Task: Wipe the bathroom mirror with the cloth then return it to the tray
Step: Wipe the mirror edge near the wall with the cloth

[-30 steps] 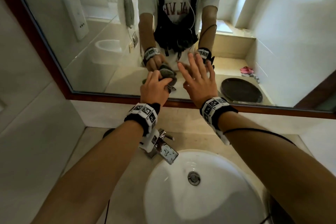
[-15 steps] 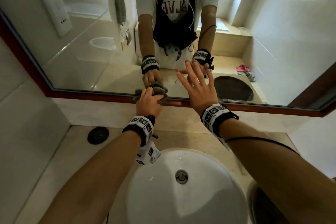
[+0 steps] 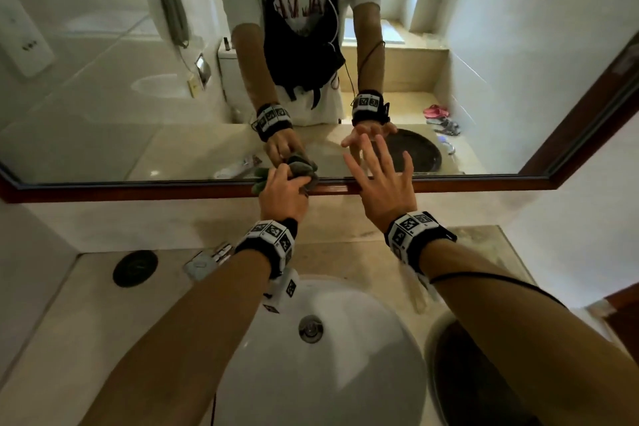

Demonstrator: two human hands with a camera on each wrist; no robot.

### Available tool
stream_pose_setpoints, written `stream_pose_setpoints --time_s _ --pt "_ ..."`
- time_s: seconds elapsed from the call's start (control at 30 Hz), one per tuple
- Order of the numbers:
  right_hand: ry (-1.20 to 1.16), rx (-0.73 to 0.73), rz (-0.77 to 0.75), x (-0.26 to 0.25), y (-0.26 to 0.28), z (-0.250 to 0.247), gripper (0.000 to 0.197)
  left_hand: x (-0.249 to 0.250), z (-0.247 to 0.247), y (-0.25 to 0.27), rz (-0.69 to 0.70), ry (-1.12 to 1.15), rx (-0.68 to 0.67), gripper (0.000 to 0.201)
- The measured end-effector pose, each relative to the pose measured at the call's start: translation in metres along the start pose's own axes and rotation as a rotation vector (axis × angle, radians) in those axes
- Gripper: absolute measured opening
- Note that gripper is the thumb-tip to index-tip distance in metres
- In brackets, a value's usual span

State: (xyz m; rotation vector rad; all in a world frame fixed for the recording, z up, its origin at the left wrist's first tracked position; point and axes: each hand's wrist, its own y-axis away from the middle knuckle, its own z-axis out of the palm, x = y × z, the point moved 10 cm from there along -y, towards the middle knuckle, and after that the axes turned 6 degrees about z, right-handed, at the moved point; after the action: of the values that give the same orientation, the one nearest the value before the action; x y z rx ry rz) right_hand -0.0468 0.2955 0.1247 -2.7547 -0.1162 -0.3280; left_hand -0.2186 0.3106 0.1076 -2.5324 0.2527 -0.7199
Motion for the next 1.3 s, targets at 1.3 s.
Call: stream_pose_setpoints --time_s 1.3 --pt "-0.052 -0.16 0.193 0.183 0.066 0.073 0.093 0.191 0.118 -0.006 0.118 -0.145 -0.176 0.02"
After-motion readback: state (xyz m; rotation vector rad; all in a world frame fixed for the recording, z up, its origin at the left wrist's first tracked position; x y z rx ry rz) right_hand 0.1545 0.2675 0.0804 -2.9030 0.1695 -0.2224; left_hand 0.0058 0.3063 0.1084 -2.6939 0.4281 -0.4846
